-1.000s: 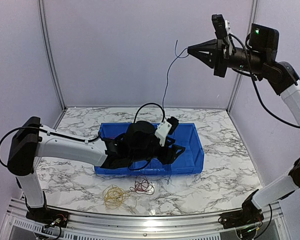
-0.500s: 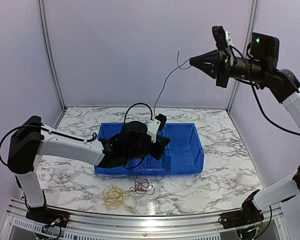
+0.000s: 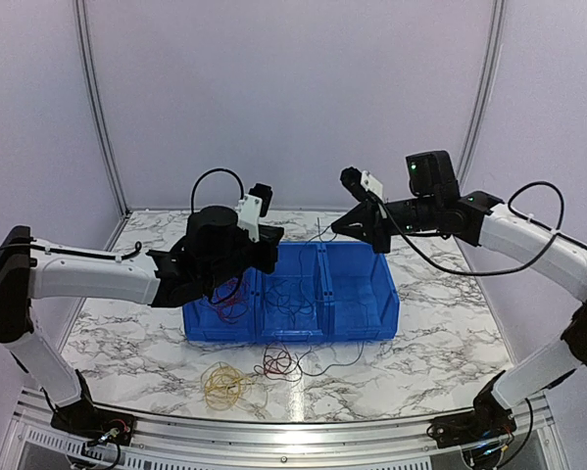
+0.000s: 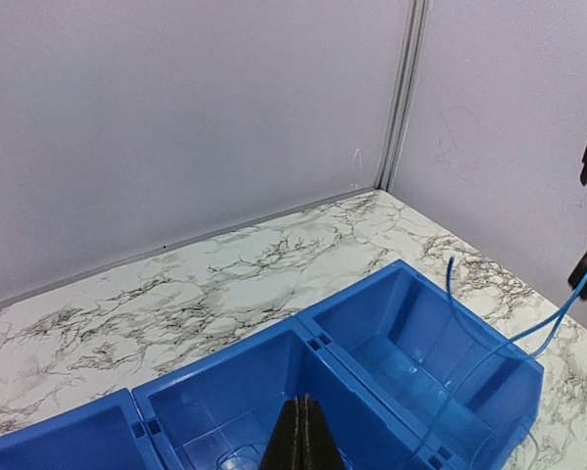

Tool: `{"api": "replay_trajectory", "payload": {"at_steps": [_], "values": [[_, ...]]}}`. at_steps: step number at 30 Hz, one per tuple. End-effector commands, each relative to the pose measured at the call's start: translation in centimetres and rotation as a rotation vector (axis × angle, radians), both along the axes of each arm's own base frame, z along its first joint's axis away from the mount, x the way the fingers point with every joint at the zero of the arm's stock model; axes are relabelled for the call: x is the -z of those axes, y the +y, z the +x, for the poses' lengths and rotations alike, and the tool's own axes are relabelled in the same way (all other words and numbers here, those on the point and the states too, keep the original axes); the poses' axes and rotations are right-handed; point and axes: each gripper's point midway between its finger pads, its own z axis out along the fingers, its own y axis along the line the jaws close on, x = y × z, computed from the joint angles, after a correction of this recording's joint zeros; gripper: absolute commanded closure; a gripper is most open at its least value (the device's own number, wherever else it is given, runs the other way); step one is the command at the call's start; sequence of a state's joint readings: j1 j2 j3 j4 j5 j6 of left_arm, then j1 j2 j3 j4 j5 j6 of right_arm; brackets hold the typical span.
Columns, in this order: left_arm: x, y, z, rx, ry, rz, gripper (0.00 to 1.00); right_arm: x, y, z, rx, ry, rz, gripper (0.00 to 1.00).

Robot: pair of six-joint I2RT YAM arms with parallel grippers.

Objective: Untangle the cables

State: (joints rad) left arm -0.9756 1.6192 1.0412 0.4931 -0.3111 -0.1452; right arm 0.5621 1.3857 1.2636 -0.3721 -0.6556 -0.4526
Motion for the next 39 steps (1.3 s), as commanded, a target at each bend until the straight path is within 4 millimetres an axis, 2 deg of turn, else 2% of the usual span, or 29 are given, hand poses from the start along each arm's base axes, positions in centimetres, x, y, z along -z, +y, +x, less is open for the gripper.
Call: {"api": "replay_trajectory", "payload": {"at_steps": [1,3,4,5,8,10,13,15,19,25,28,31,35,39], "values": [[-1.7,-1.2,1.0,0.027,-0.020,-0.005,1.00,-1.0,1.6,1.8,0.003,-0.019,0.052,1.00],[-3.0,-1.4,1.0,0.033,-0.032,-0.020,1.00,-1.3,2.4,1.5,-0.020,-0.022,0.044,1.00],[-3.4,-1.3,0.9,0.037,-0.034,-0.024,1.00,-2.0,2.7,1.1,-0.034,-0.037,0.040,1.00],[-3.4,-1.2,0.6,0.043,-0.032,-0.024,0.95,-3.3,2.9,0.6,-0.039,-0.067,0.048,1.00],[-2.5,-0.6,-0.6,0.082,-0.009,-0.016,0.58,-7.4,3.0,-0.4,-0.037,-0.145,0.091,1.00],[-1.4,0.6,-1.4,0.075,0.018,-0.016,0.47,-9.7,2.6,-0.8,-0.032,-0.182,0.112,1.00],[-0.2,2.3,-3.0,0.086,0.053,-0.027,0.40,-12.9,2.0,-1.5,-0.027,-0.236,0.146,1.00],[0.3,2.9,-4.5,0.130,0.068,-0.040,0.38,-14.6,2.0,-2.0,-0.034,-0.257,0.161,1.00],[0.4,2.2,-7.4,0.245,0.062,-0.046,0.37,-17.3,2.7,-3.1,-0.068,-0.288,0.194,1.00],[0.7,2.8,-8.7,0.245,0.084,-0.069,0.37,-20.9,4.3,-2.9,-0.089,-0.337,0.244,1.00],[1.8,3.4,-9.0,0.224,0.111,-0.070,0.37,-23.6,4.5,-2.4,-0.072,-0.388,0.282,1.00],[3.1,3.9,-9.7,0.213,0.144,-0.072,0.38,-25.6,4.4,-1.1,-0.009,-0.459,0.297,1.00],[4.0,4.8,-11.0,0.207,0.160,-0.074,0.38,-25.6,4.6,1.1,0.060,-0.521,0.266,1.00],[4.2,6.1,-12.1,0.192,0.156,-0.089,0.38,-22.8,5.4,3.3,0.104,-0.514,0.212,1.00]]}}
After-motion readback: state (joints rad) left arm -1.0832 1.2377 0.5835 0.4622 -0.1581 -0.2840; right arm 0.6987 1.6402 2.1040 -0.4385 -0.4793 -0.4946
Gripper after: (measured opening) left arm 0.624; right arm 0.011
